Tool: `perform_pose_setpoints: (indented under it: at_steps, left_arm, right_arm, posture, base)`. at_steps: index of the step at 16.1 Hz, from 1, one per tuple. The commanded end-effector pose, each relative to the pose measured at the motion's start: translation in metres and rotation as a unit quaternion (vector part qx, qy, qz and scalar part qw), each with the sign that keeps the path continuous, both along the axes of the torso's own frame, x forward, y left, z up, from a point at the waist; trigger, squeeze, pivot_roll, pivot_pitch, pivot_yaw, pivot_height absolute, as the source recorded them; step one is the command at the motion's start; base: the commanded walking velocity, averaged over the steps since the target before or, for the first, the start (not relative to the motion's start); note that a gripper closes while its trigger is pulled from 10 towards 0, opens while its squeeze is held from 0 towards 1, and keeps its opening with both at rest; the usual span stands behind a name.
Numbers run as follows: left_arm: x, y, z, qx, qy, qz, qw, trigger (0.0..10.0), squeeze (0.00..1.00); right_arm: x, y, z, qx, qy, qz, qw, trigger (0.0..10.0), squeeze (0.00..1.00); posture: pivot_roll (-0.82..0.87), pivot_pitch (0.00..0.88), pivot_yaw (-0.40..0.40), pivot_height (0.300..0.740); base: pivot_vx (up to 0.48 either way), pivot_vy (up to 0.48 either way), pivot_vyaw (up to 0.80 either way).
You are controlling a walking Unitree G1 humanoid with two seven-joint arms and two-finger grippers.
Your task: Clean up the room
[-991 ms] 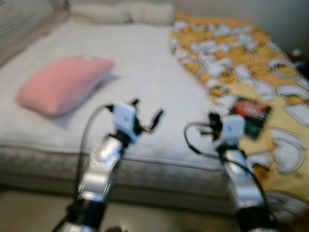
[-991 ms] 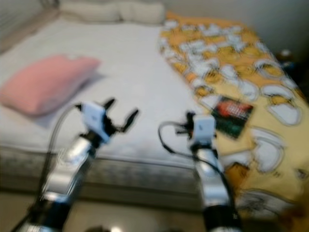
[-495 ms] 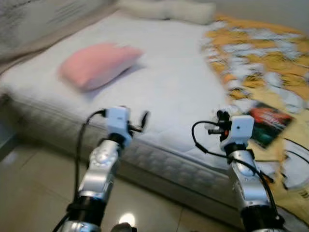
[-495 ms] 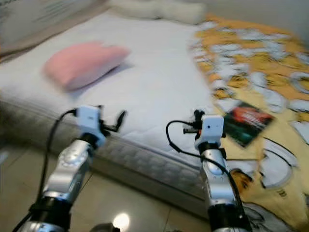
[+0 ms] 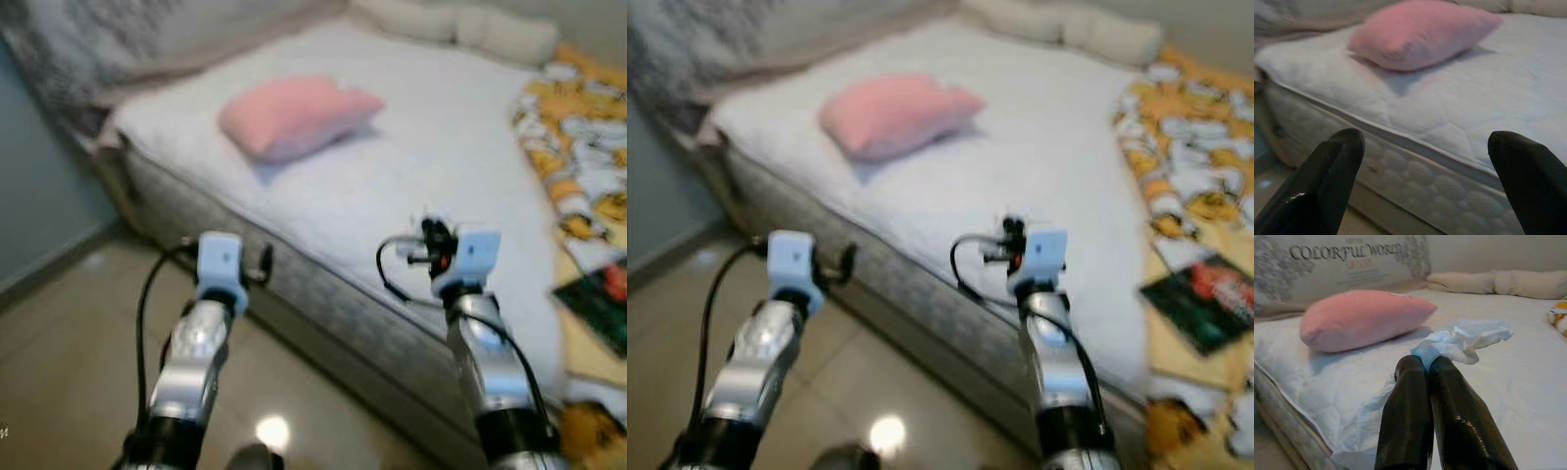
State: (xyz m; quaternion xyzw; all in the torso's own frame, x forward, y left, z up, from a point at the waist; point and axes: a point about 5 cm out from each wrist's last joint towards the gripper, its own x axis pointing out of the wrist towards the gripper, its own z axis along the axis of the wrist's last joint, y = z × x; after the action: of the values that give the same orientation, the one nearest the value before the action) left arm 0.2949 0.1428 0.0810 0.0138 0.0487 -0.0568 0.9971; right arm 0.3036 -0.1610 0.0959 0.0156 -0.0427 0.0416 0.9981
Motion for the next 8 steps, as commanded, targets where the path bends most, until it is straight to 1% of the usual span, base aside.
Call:
perform_pose_setpoints:
  at_steps: [1,3,4,6,7,8]
  left_arm:
    - [-0.001,-0.006,0.005,-0.004,-0.01,-0.002,1.0,10.0,0.0]
    - [-0.003,-0.005,0.01,-0.021,-0.024,0.015,0.999,10.0,0.0]
    - [-0.004,-0.008,0.015,-0.022,-0.035,0.025,0.999,10.0,0.0]
    - [-0.005,-0.009,0.016,-0.021,-0.037,0.028,0.999,10.0,0.0]
    - [-0.005,-0.009,0.015,-0.014,-0.035,0.033,0.999,10.0,0.0]
    - [-0.004,-0.008,0.014,-0.008,-0.033,0.035,0.999,10.0,0.0]
  right_arm:
    - [0.0,-0.004,-0.005,0.005,0.018,0.002,1.0,0.0,0.0]
    - [0.003,-0.002,-0.003,0.003,0.017,0.012,1.0,0.0,0.0]
    - [0.006,-0.005,-0.004,0.005,0.023,0.013,1.0,0.0,0.0]
    - [0.007,-0.005,-0.004,0.006,0.027,0.016,1.0,0.0,0.0]
    - [0.008,-0.005,-0.005,0.007,0.029,0.019,0.999,0.0,0.0]
    - [0.009,-0.005,-0.005,0.01,0.029,0.019,0.999,0.0,0.0]
  posture:
    - [0.02,0.052,-0.015,0.74]
    - [0.02,0.046,-0.018,0.74]
    - [0.02,0.039,-0.023,0.74]
    - [0.02,0.028,-0.026,0.74]
    - [0.03,0.023,-0.027,0.74]
    - [0.03,0.018,-0.029,0.74]
  base:
    - [0.0,0.0,0.74]
    - [0.0,-0.48,0.74]
    - [0.0,-0.48,0.74]
    - [0.0,-0.48,0.73]
    - [0.0,-0.33,0.73]
    - [0.0,0.0,0.73]
